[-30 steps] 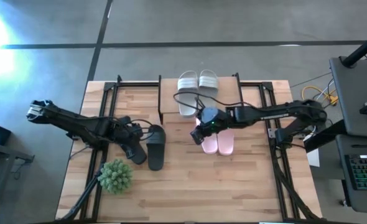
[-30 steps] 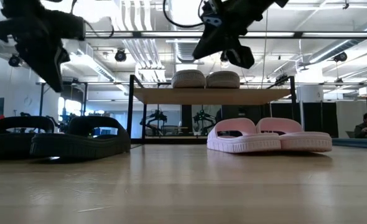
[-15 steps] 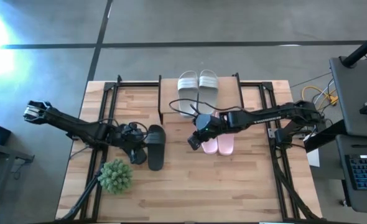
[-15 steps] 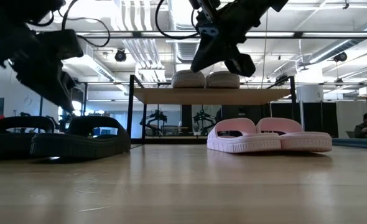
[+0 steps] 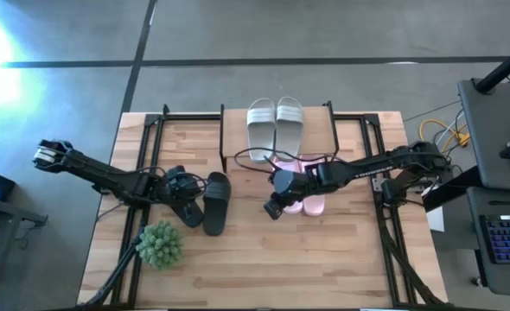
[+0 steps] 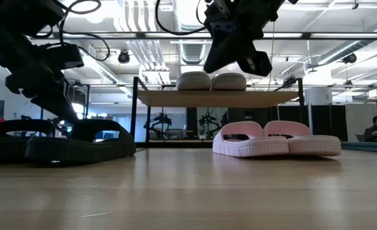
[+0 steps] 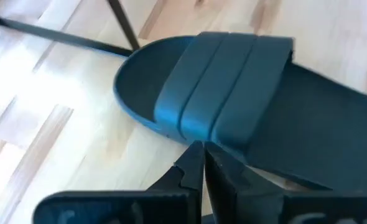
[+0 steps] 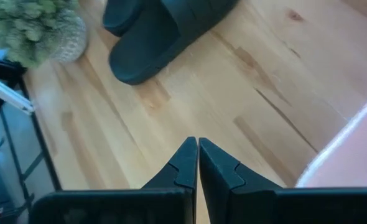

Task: Pick and place slides into the shelf
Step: Put the right black slide under the shelf

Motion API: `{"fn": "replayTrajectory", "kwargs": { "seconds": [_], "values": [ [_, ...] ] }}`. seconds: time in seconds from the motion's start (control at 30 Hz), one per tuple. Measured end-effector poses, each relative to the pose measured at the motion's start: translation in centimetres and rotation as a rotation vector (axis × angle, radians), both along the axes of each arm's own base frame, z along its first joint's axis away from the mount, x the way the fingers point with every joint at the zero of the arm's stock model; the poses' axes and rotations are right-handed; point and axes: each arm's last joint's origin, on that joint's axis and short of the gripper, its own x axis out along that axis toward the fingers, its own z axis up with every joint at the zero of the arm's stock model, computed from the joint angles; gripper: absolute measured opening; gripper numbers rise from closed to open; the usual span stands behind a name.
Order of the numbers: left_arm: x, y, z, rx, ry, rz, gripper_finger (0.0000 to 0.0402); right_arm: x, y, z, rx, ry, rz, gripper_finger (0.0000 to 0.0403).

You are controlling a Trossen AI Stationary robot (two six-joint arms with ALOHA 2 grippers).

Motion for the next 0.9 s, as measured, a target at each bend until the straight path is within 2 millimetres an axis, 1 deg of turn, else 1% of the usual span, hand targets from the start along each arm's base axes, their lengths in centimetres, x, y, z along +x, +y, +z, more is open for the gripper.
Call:
{"fn": "replayTrajectory", "kwargs": {
  "seconds": [0.13,0.23,0.43,0.6,0.7,0.8,0.9],
  "values": [
    [0.3,-0.2,-0.1,-0.030,0.001,-0.022,0.0000,-0.2,0.0,-0.2,-0.005,0.020,-0.002,0.0008],
    [0.8,-0.3,-0.3,-0.032,-0.021,-0.025,0.0000,-0.2,0.0,-0.2,-0.009,0.020,-0.005,0.0008],
    [3.6,-1.0,-0.3,-0.012,-0.162,-0.094,0.0000,-0.2,0.0,-0.2,-0.026,0.018,-0.007,0.0008],
    [5.6,-1.6,-1.7,-0.041,-0.204,-0.121,0.0000,-0.2,0.0,-0.2,-0.024,0.019,-0.007,0.0008],
    [6.6,-1.9,-2.5,-0.046,-0.181,-0.131,0.0000,-0.2,0.3,-0.2,-0.020,0.019,-0.006,0.0008],
    [7.2,-2.1,-1.9,-0.054,-0.181,-0.139,0.0000,-0.2,0.6,-0.2,-0.011,0.020,-0.006,0.0008],
    [7.5,-2.2,0.6,-0.066,-0.278,-0.167,0.0000,-0.3,1.0,-0.2,-0.004,0.021,-0.003,0.0008]
  ]
}}
